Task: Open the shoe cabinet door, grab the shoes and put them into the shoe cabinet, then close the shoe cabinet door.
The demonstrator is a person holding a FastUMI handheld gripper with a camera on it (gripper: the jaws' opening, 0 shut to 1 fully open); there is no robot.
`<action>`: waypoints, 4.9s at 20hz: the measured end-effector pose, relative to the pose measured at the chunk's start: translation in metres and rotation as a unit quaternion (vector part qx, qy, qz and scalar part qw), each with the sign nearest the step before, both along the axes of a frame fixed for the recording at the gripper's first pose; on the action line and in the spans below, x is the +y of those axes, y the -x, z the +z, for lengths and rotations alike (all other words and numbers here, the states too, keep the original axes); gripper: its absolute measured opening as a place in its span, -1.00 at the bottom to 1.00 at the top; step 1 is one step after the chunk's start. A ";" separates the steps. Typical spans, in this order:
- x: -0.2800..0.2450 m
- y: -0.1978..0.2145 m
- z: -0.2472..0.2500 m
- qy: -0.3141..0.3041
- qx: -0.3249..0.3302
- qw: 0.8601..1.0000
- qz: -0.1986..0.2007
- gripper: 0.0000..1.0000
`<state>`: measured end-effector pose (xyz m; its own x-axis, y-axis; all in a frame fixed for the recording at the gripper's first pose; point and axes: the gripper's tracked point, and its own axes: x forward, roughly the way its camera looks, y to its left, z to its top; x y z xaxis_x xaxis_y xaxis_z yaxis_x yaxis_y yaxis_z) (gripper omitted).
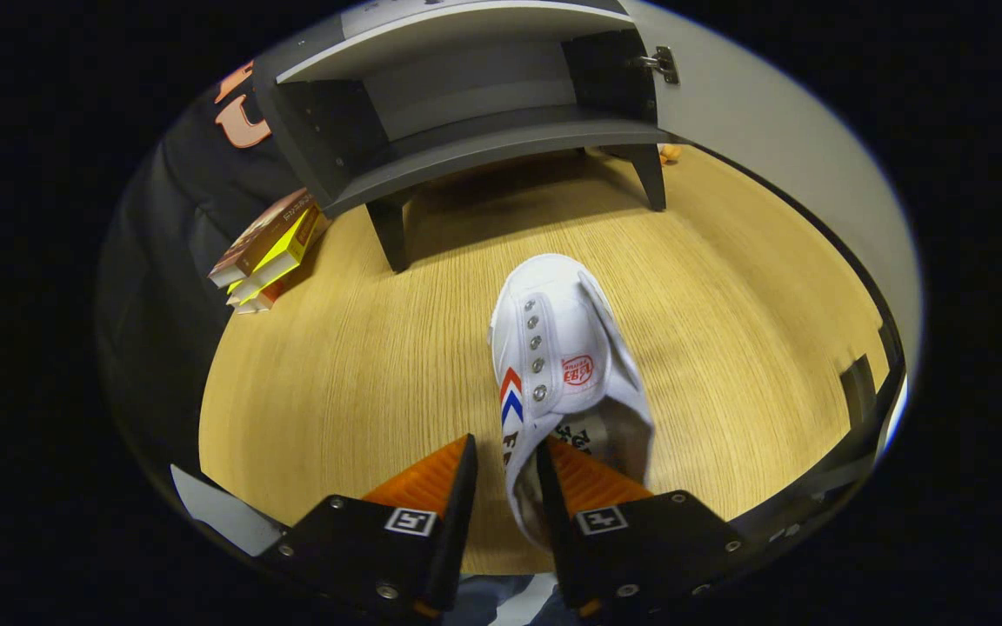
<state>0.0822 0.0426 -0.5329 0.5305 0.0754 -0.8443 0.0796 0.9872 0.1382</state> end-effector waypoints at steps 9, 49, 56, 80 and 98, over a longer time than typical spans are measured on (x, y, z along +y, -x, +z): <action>-0.004 -0.011 0.028 0.013 -0.030 0.999 0.001 -1.00; 0.024 -0.280 0.392 0.093 -0.369 0.921 0.081 -1.00; 0.033 -0.342 0.369 0.101 -0.355 0.925 0.089 -1.00; 0.047 -0.330 0.383 0.057 -0.365 0.927 0.065 0.60; -0.005 -0.098 0.507 0.052 -0.471 0.880 0.036 0.69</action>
<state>0.1802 0.0373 -0.0256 0.9955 0.0867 -0.0374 -0.0861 0.9961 0.0179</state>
